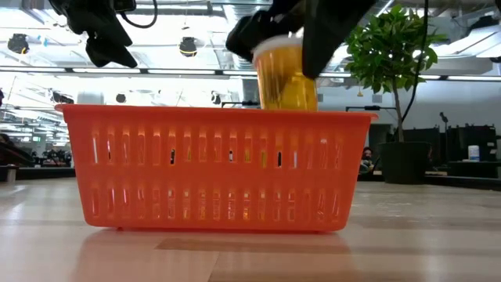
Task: Pick and place pill bottles into a basket
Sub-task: Put the orange pill bottle into the orange bin
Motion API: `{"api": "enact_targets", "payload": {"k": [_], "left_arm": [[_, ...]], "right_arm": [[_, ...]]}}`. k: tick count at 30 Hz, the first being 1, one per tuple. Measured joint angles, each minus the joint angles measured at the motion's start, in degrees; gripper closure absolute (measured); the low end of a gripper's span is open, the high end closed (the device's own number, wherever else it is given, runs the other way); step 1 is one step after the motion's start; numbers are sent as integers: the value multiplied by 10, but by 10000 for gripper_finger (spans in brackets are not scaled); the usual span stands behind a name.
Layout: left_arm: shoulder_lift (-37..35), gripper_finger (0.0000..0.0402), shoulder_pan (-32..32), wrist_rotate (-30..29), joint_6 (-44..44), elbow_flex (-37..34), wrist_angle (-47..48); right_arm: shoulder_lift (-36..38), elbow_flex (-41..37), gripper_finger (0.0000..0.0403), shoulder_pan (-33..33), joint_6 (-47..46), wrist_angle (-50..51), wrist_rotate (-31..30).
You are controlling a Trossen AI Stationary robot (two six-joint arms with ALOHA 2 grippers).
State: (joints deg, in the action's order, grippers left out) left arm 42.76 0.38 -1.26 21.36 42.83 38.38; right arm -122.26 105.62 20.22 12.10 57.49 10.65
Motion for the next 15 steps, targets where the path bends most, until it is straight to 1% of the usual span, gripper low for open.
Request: {"api": "enact_targets", "payload": {"k": [3, 9, 12, 15], "left_arm": [[0, 173, 0, 0, 7, 0, 3], [0, 173, 0, 5, 9, 0, 10], [0, 173, 0, 8, 9, 0, 10], [0, 173, 0, 8, 9, 0, 12]], "right_arm": [[-6, 0, 186, -1, 12, -6, 2], [-9, 0, 217, -5, 44, -16, 0], [-9, 0, 213, -10, 50, -18, -1], [-9, 0, 191, -13, 56, -19, -1]]}}
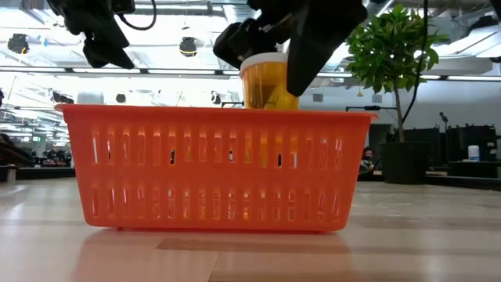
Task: Pick and place pill bottles into a basket
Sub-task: Put the orange pill bottle into the orange bin
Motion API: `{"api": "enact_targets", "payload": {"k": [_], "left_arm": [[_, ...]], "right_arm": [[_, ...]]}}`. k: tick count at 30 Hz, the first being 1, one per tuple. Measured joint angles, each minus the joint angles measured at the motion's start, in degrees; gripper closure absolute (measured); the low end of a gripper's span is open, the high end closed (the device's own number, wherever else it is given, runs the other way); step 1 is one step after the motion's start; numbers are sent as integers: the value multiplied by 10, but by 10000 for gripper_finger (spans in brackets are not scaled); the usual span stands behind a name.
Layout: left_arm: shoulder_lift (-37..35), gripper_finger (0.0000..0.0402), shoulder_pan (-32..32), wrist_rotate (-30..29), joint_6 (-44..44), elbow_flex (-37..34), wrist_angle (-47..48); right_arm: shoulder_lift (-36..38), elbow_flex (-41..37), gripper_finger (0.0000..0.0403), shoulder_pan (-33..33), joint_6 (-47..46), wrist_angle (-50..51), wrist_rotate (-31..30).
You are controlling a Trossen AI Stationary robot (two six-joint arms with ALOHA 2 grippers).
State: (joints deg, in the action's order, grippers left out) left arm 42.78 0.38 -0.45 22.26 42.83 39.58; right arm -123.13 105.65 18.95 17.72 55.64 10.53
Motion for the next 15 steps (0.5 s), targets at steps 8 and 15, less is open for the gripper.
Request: {"api": "enact_targets", "payload": {"k": [8, 15], "left_arm": [[0, 173, 0, 0, 0, 0, 1], [0, 173, 0, 0, 0, 0, 0]], "right_arm": [[0, 0, 209, 1, 33, 0, -1], [0, 0, 197, 1, 49, 0, -1]]}}
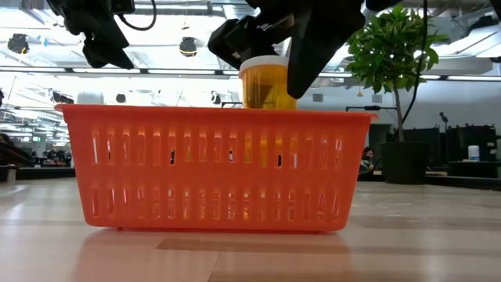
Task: Pick and place pill bottles into a basket
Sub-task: Put the orange pill bottle into the orange bin
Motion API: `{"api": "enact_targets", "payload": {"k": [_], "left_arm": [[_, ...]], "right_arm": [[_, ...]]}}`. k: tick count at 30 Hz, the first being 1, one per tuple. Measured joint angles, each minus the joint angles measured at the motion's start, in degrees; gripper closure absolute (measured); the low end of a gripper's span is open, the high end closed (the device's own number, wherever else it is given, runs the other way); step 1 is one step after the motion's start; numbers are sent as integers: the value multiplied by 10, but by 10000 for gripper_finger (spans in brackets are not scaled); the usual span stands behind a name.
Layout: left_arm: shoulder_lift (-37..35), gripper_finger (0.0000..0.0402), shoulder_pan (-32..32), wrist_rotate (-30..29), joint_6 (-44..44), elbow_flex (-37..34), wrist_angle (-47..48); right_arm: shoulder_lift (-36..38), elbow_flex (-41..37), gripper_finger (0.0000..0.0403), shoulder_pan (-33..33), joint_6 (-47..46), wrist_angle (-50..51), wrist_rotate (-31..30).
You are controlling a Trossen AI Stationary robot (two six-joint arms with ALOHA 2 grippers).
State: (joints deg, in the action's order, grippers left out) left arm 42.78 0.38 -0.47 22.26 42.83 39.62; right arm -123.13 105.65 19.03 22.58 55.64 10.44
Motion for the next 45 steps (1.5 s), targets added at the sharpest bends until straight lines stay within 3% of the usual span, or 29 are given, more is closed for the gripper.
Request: {"api": "enact_targets", "payload": {"k": [4, 11, 18, 26, 34, 45], "left_arm": [[0, 173, 0, 0, 0, 0, 0], [0, 173, 0, 0, 0, 0, 0], [0, 173, 0, 0, 8, 0, 0], [0, 173, 0, 0, 9, 0, 0], [0, 173, 0, 1, 9, 0, 0], [0, 173, 0, 1, 9, 0, 0]], "right_arm": [[0, 0, 187, 1, 3, 0, 0], [0, 0, 215, 3, 15, 2, 0], [0, 0, 188, 9, 30, 0, 0], [0, 0, 213, 8, 39, -3, 0], [1, -19, 188, 8, 45, -21, 2], [1, -23, 204, 8, 59, -22, 4]]}}
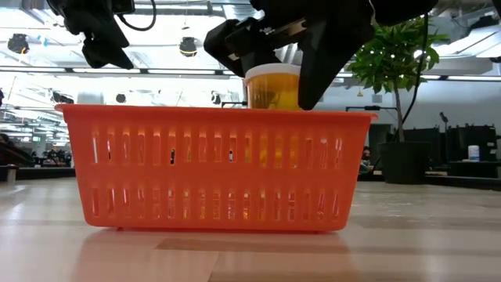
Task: Pick and place pill bottles into a basket
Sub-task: Put the orange pill bottle into the orange bin
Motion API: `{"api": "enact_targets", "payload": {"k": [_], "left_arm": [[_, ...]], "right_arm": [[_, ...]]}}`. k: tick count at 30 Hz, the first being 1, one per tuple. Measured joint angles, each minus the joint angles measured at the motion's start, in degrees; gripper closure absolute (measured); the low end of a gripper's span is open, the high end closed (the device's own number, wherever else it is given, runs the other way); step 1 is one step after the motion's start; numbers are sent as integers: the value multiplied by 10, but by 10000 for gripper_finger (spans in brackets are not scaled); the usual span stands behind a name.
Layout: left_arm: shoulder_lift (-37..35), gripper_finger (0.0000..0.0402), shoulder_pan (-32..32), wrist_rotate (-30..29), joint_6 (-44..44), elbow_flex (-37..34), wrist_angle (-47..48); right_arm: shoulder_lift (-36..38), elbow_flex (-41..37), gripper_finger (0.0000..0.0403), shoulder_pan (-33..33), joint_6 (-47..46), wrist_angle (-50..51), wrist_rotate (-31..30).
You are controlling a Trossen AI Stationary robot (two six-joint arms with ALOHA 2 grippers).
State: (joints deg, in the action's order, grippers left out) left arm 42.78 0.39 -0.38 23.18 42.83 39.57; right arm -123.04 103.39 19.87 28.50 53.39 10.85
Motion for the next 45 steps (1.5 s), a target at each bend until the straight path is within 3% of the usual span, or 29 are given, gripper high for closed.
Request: {"api": "enact_targets", "payload": {"k": [45], "left_arm": [[0, 173, 0, 1, 0, 0, 0]], "right_arm": [[0, 0, 164, 3, -13, 5, -2]]}}
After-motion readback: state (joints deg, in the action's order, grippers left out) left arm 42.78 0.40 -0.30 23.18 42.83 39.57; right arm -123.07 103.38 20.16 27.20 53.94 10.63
